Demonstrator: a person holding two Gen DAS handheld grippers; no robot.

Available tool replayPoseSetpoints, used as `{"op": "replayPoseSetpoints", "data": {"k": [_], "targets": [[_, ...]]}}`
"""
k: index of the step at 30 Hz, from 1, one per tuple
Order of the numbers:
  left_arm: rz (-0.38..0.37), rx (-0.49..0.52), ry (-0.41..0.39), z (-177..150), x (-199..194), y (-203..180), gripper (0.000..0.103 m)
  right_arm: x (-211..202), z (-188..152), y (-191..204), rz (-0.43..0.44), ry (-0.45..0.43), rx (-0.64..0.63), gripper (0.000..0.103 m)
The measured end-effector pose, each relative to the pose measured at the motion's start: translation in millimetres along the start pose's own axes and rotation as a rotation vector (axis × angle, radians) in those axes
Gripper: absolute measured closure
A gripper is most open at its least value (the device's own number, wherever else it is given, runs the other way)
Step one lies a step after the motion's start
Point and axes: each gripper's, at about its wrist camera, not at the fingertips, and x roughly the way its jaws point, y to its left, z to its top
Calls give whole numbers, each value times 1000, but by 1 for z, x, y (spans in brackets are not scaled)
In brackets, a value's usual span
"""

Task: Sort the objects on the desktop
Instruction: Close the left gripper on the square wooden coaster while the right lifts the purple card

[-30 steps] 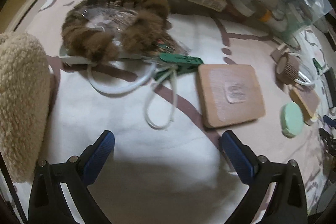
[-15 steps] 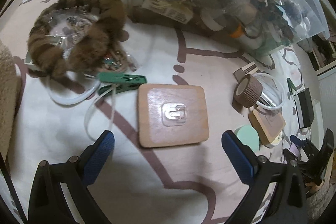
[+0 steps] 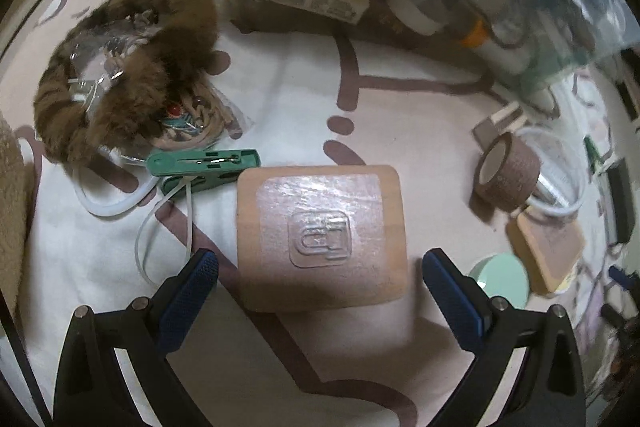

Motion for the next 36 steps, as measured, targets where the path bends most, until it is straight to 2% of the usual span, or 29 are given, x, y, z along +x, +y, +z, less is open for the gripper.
{"op": "replayPoseSetpoints", "data": {"k": [4,6,11,14,21,28,33,36], "targets": [[35,52,-10,-4,1,-6,2,5,-11,-21,40,54,108,17],[43,46,-12,-4,0,-4,8,6,-16,-24,64,74,134,16],[23,31,-7,-1,-3,3,17,4,-26,-13,122,106,116,0],[25,60,-9,-3,-6,2,26,6,-28,1,92,128,51,0],[9,142,-7,-18,-12,6,27,22,-33,27,-63,179,-80,0],[3,261,-29,-42,-17,11,27,26,-42,27,-75,119,-84,0],[3,282,-70,-51,-18,13,27,21,-53,28,-84,30,-91,0],[27,299,-87,-55,-16,9,27,19,-57,30,-103,-3,-82,0]]}}
